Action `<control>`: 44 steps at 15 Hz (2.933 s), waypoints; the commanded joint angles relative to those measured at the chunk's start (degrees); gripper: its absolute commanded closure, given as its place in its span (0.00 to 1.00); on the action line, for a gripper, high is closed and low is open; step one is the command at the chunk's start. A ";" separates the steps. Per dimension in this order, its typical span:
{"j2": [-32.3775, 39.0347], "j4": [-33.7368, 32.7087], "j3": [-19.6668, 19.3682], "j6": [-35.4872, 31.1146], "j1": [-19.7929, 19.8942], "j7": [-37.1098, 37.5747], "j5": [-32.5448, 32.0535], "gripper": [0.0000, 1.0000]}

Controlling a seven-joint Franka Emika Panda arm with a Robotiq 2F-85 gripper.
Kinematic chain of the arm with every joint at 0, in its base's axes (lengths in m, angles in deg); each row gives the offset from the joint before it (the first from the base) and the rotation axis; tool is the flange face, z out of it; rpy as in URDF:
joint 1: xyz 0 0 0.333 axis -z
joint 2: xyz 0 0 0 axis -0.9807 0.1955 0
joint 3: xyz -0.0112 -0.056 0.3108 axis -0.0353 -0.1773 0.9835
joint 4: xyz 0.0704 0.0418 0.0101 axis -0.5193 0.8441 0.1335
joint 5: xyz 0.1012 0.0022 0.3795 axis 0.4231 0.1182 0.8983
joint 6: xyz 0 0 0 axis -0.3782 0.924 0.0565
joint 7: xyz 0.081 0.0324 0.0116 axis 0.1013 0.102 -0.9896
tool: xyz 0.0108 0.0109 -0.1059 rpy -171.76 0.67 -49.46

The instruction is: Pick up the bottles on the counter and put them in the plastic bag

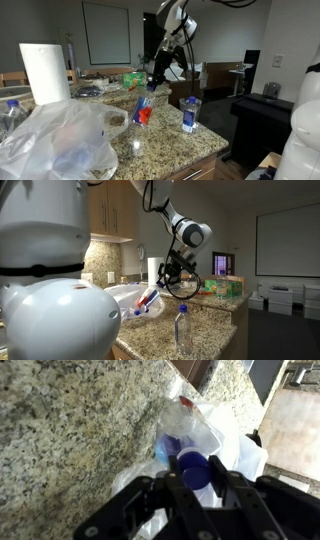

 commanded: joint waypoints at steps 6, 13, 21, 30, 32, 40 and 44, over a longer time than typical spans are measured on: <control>6.67 6.90 2.44 -8.71 -1.65 3.56 18.84 0.91; 8.24 7.56 1.90 -16.19 -1.71 6.18 33.16 0.91; 8.32 8.09 2.10 -25.14 -2.89 10.99 33.62 0.91; 8.35 7.91 2.28 -24.60 -2.91 17.61 30.40 0.91; 8.36 7.78 2.39 -23.82 -2.72 17.75 31.20 0.91; 8.43 7.32 2.08 -15.69 -1.84 16.52 31.02 0.91; 11.94 10.63 9.22 -28.15 -10.26 15.45 34.74 0.91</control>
